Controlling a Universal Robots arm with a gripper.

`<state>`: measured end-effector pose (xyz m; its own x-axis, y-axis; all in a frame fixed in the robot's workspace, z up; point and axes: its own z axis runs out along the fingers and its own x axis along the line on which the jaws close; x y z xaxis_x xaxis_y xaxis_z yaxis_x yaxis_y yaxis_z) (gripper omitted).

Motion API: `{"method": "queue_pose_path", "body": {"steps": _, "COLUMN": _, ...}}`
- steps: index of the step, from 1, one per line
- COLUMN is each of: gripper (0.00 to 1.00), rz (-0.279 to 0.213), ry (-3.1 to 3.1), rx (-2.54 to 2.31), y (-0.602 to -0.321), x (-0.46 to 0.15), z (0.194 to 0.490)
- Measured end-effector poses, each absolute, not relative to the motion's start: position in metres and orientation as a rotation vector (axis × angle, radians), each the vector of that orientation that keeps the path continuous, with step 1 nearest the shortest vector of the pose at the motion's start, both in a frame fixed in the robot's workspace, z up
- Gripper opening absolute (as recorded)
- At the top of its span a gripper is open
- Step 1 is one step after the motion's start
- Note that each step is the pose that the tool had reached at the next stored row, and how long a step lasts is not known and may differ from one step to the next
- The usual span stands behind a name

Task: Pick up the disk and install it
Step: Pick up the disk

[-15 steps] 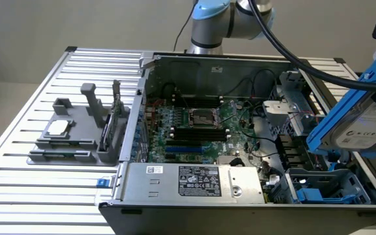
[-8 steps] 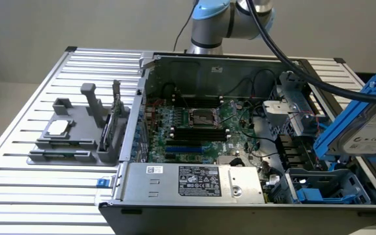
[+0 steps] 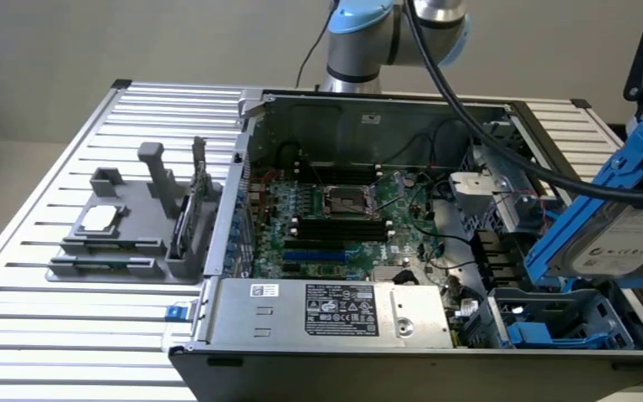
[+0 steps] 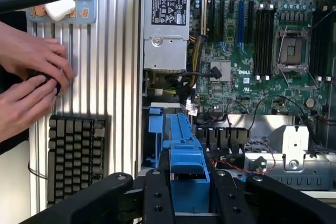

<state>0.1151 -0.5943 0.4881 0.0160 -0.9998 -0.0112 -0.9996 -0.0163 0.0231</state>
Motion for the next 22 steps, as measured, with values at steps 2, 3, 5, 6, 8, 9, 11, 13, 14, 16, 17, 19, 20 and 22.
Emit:
{"method": "queue_pose_path", "body": {"steps": 2, "gripper": 0.33, "rz": -0.036, "ry": -2.194, "rx": 2.237, "y": -0.594, "x": 0.115, "z": 0.485}}
{"method": "queue_pose_path", "body": {"steps": 3, "gripper": 0.33, "rz": -0.035, "ry": -2.192, "rx": 2.239, "y": -0.594, "x": 0.115, "z": 0.483}}
{"method": "queue_pose_path", "body": {"steps": 5, "gripper": 0.33, "rz": -0.035, "ry": -2.189, "rx": 2.243, "y": -0.594, "x": 0.115, "z": 0.479}}
{"method": "queue_pose_path", "body": {"steps": 6, "gripper": 0.33, "rz": -0.035, "ry": -2.187, "rx": 2.245, "y": -0.594, "x": 0.114, "z": 0.477}}
{"method": "queue_pose_path", "body": {"steps": 8, "gripper": 0.33, "rz": -0.035, "ry": -2.184, "rx": 2.248, "y": -0.594, "x": 0.114, "z": 0.474}}
{"method": "queue_pose_path", "body": {"steps": 9, "gripper": 0.33, "rz": -0.034, "ry": -2.184, "rx": 2.248, "y": -0.594, "x": 0.114, "z": 0.472}}
{"method": "queue_pose_path", "body": {"steps": 11, "gripper": 0.33, "rz": -0.031, "ry": -2.185, "rx": 2.250, "y": -0.594, "x": 0.114, "z": 0.468}}
{"method": "queue_pose_path", "body": {"steps": 13, "gripper": 0.33, "rz": -0.029, "ry": -2.186, "rx": 2.251, "y": -0.594, "x": 0.114, "z": 0.465}}
{"method": "queue_pose_path", "body": {"steps": 14, "gripper": 0.33, "rz": -0.028, "ry": -2.186, "rx": 2.251, "y": -0.594, "x": 0.114, "z": 0.463}}
{"method": "queue_pose_path", "body": {"steps": 16, "gripper": 0.33, "rz": -0.028, "ry": -2.186, "rx": 2.251, "y": -0.594, "x": 0.114, "z": 0.459}}
{"method": "queue_pose_path", "body": {"steps": 17, "gripper": 0.33, "rz": -0.027, "ry": -2.186, "rx": 2.251, "y": -0.594, "x": 0.113, "z": 0.458}}
{"method": "queue_pose_path", "body": {"steps": 19, "gripper": 0.33, "rz": -0.023, "ry": -2.184, "rx": 2.249, "y": -0.594, "x": 0.113, "z": 0.454}}
{"method": "queue_pose_path", "body": {"steps": 20, "gripper": 0.33, "rz": -0.020, "ry": -2.183, "rx": 2.247, "y": -0.594, "x": 0.113, "z": 0.453}}
{"method": "queue_pose_path", "body": {"steps": 22, "gripper": 0.33, "rz": -0.010, "ry": -2.179, "rx": 2.243, "y": -0.594, "x": 0.113, "z": 0.450}}
